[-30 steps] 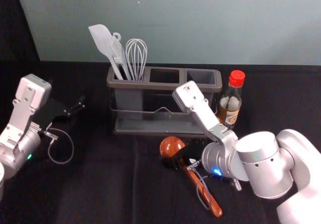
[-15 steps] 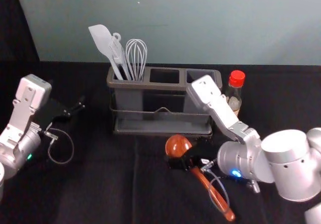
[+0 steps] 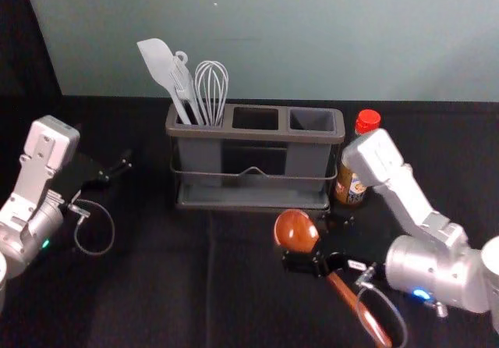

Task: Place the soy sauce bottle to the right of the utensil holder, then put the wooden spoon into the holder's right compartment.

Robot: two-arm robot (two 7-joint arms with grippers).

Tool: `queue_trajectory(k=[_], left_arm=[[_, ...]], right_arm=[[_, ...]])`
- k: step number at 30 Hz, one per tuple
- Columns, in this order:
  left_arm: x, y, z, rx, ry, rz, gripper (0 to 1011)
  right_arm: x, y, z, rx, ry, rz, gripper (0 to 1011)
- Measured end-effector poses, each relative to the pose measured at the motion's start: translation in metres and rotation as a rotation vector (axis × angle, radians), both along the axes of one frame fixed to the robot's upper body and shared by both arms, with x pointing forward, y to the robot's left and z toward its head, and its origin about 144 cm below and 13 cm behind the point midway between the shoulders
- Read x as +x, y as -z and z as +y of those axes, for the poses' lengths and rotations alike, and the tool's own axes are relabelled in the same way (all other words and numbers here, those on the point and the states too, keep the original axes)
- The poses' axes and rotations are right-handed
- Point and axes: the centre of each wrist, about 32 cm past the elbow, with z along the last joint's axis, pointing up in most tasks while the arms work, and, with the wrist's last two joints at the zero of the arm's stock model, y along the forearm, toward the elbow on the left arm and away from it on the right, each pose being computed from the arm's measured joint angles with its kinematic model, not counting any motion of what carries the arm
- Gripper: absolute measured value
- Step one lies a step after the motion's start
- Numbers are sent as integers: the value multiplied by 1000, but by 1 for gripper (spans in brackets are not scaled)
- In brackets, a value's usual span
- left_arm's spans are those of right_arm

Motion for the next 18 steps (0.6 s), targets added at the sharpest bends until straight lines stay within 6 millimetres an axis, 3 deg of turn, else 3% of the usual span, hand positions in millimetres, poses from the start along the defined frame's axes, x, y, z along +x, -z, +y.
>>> queue_trajectory(k=[8,18], left_arm=[[0,0,0,0,0,0,1005],[0,0,0,0,0,0,1005]], right_arm=[[-22,11,-22,128,-5,-203,837],[-42,27,-19,179,64,-498,837]])
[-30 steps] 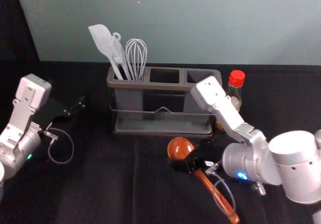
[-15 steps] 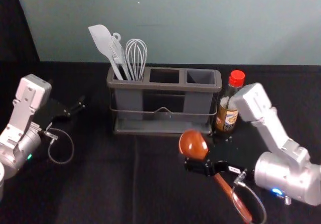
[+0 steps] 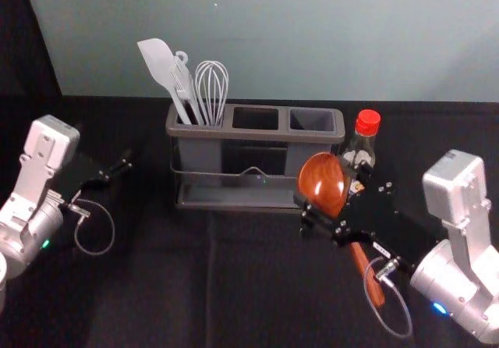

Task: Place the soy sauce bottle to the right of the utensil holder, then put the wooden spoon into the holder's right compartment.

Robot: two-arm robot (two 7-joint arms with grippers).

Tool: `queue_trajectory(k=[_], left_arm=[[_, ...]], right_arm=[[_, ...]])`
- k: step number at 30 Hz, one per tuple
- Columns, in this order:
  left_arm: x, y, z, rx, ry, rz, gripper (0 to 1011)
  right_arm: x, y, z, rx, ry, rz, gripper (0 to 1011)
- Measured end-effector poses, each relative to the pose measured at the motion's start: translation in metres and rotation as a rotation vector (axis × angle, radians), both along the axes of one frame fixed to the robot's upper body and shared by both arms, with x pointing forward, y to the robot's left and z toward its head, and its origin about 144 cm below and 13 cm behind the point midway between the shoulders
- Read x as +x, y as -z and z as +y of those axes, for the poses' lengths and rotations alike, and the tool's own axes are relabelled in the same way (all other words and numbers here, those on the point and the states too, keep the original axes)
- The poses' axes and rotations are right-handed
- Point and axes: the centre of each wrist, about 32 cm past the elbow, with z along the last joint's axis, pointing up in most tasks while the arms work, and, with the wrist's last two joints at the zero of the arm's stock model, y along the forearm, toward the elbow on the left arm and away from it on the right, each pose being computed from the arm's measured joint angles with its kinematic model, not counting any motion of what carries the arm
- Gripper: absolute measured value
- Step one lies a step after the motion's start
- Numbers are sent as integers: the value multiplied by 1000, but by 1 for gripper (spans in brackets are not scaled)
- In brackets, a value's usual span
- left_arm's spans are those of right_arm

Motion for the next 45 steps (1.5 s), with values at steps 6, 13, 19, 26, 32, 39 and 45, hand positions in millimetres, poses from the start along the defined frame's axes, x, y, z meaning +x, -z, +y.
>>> queue_trajectory(k=[6,13,19,26,32,39,45], left_arm=[[0,0,0,0,0,0,1005],[0,0,0,0,0,0,1005],[0,0,0,0,0,0,1005],[0,0,0,0,0,0,1005],[0,0,0,0,0,0,1005],[0,0,0,0,0,0,1005],[0,0,0,0,0,0,1005]], right_arm=[[-5,12,4,74,26,-126,837],[-6,14,5,93,21,-142,837],[-5,14,5,91,20,-141,837],[-5,14,5,88,20,-136,837],[-5,14,4,88,20,-131,837],[1,6,2,136,16,-156,837],[19,-9,1,165,-7,-199,836]])
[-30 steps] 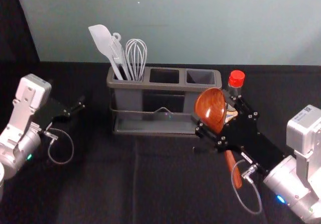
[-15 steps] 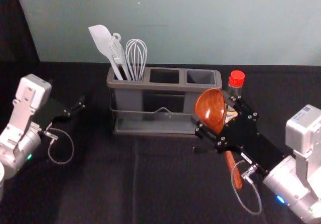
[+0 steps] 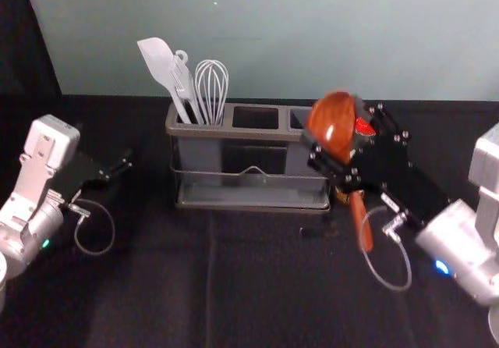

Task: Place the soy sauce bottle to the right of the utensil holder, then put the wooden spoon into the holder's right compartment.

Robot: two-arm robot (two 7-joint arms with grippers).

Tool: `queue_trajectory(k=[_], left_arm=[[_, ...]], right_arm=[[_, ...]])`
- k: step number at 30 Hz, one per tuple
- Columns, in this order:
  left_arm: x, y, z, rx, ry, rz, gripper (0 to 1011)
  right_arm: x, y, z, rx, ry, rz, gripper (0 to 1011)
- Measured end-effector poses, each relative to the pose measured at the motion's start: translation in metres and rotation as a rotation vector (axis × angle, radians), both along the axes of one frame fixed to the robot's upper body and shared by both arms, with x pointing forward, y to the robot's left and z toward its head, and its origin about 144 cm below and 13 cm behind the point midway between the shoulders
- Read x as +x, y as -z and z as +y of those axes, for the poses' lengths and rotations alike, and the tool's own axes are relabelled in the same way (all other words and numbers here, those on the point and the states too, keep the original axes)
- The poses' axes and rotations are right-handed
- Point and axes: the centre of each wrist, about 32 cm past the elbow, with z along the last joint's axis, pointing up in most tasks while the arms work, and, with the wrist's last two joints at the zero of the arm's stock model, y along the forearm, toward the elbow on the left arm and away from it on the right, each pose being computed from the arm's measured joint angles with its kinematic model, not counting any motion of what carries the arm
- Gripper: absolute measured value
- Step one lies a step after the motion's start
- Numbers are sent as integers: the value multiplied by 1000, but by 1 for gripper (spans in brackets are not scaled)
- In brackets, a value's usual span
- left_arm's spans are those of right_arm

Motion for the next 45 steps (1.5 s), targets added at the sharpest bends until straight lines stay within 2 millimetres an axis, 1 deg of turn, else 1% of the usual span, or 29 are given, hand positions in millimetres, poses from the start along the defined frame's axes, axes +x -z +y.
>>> queue_trajectory(k=[7,14,20,36,45], left_arm=[[0,0,0,0,0,0,1005],[0,0,0,0,0,0,1005],[0,0,0,0,0,0,1005],[0,0,0,0,0,0,1005],[0,0,0,0,0,0,1005]], right_arm=[[20,-12,4,13,-16,-37,837],[28,-18,7,19,-21,-66,837],[31,-23,6,19,-21,-77,837],[38,-46,-7,0,-5,-107,837],[39,-55,-11,-1,3,-124,837]])
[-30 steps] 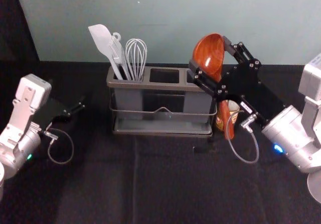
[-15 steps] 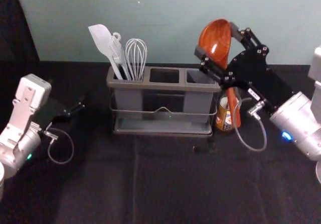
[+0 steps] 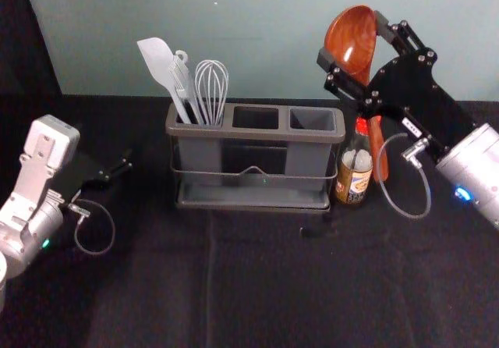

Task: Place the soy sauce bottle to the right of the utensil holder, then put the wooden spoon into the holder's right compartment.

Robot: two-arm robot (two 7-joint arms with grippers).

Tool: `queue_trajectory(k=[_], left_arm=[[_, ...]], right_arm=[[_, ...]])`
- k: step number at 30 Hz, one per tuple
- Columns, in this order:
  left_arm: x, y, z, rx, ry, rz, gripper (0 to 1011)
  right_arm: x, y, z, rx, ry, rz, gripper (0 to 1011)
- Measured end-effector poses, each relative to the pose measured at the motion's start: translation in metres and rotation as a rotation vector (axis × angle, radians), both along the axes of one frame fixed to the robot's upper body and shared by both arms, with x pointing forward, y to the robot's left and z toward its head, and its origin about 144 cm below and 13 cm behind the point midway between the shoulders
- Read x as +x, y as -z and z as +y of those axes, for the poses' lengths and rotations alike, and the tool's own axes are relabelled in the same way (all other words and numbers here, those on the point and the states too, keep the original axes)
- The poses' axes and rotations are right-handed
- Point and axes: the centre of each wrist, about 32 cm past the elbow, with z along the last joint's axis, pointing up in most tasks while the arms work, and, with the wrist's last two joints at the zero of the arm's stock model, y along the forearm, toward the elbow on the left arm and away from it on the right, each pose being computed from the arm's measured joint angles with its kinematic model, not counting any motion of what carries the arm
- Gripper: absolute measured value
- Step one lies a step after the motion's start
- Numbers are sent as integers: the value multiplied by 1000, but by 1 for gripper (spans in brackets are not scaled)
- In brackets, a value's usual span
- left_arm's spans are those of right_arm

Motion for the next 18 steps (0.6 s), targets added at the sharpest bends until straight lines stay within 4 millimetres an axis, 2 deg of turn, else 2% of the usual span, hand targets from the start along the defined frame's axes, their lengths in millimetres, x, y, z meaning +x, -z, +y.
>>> queue_trajectory(k=[18], left_arm=[[0,0,0,0,0,0,1005]], right_arm=[[5,-15,3,3,-6,-41,837]])
